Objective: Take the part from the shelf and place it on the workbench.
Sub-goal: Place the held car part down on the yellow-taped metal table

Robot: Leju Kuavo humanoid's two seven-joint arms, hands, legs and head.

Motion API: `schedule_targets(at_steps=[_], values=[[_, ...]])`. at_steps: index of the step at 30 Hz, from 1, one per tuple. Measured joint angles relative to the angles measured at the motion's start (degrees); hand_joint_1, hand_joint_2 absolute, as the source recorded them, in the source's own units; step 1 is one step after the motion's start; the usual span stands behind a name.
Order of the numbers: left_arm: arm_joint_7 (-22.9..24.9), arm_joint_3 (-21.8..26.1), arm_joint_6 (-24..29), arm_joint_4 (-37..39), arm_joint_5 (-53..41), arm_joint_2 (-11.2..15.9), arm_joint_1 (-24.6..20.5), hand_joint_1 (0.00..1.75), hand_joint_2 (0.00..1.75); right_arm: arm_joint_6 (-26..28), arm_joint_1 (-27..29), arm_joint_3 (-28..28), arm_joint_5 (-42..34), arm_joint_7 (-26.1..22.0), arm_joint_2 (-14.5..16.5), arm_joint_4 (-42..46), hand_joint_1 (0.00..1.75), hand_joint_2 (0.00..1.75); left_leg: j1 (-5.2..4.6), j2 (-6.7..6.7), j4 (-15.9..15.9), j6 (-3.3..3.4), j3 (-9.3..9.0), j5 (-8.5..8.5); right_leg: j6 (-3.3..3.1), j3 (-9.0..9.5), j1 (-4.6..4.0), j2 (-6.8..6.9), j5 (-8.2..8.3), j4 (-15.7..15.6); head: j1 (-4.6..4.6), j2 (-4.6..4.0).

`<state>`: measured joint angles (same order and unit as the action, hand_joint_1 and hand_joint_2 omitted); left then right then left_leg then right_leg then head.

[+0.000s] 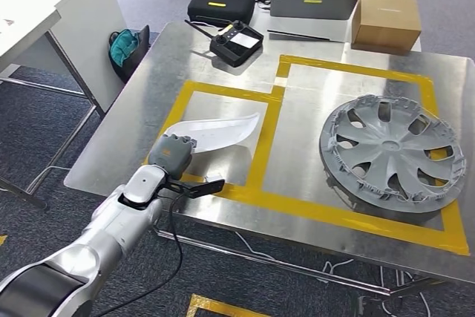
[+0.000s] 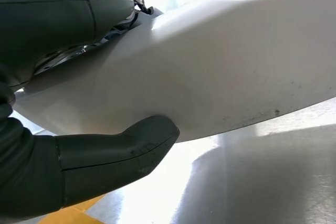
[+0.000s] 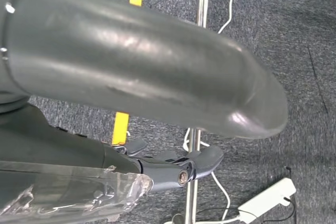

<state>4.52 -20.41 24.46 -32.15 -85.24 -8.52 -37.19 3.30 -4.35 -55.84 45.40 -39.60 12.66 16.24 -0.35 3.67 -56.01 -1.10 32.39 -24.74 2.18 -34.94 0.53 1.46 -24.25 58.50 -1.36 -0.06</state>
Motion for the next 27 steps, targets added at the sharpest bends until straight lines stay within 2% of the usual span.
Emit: schedule_targets(at_steps=[3, 9, 12, 13, 16, 21, 27], values=[[-0.36, 0.11, 0.10, -0.01, 0.08, -0.01, 0.01, 1.75, 1.75, 0.03, 0.00, 0.01, -0.03, 0.00, 0.00, 0.00, 0.00, 0.00, 0.00, 0.00, 0.00, 0.00, 0.00, 0.00, 0.00, 0.00, 0.00, 0.00, 0.00, 0.00, -0.01, -0.01], [-2.31, 1.26, 3.96, -0.27, 0.15, -0.03, 0.69, 1.75, 1.75, 0.18, -0.01, 0.18, -0.42, 0.00, 0.00, 0.00, 0.00, 0.00, 0.00, 0.00, 0.00, 0.01, 0.01, -0.01, 0.00, -0.01, 0.00, 0.00, 0.00, 0.00, -0.01, -0.01], [-1.69, 1.01, 3.10, -0.46, 0.03, 0.08, 0.80, 0.44, 1.75, 0.17, -0.01, 0.48, -0.49, 0.00, 0.00, 0.00, 0.00, 0.00, 0.00, 0.00, 0.00, 0.01, 0.00, -0.01, 0.00, -0.01, 0.00, 0.00, 0.00, 0.00, -0.01, 0.00], [-1.68, 0.98, 2.53, -0.46, 0.02, 0.09, 0.81, 0.00, 1.31, 0.17, -0.02, 0.57, -0.53, 0.00, 0.00, 0.00, 0.00, 0.00, 0.00, 0.00, 0.00, 0.01, 0.00, -0.01, 0.00, -0.01, 0.00, 0.00, 0.00, 0.00, -0.01, 0.01], [-2.56, 0.97, 1.13, -0.51, 0.08, 0.05, 0.83, 0.00, 0.00, 0.13, 0.00, 0.89, -0.61, 0.00, 0.00, 0.00, 0.00, 0.00, 0.00, 0.00, 0.00, 0.01, 0.00, -0.01, 0.00, 0.00, 0.00, 0.00, 0.00, 0.00, -0.01, 0.00], [-6.58, 0.96, -0.29, -1.35, 0.28, 0.07, 1.10, 0.00, 0.00, 0.00, -0.01, 1.33, -0.61, 0.00, 0.00, 0.00, 0.00, 0.00, 0.00, 0.00, 0.00, 0.01, 0.00, -0.01, 0.00, 0.00, 0.01, 0.00, 0.00, 0.00, -0.01, 0.00], [-7.30, 0.98, -0.62, -2.23, 0.33, 0.07, 1.70, 0.00, 0.00, 0.00, -0.02, 1.75, -0.80, 0.00, 0.00, 0.00, 0.00, 0.00, 0.00, 0.00, 0.00, 0.01, 0.00, -0.01, 0.00, 0.00, 0.01, 0.01, 0.00, 0.00, -0.01, -0.01]])
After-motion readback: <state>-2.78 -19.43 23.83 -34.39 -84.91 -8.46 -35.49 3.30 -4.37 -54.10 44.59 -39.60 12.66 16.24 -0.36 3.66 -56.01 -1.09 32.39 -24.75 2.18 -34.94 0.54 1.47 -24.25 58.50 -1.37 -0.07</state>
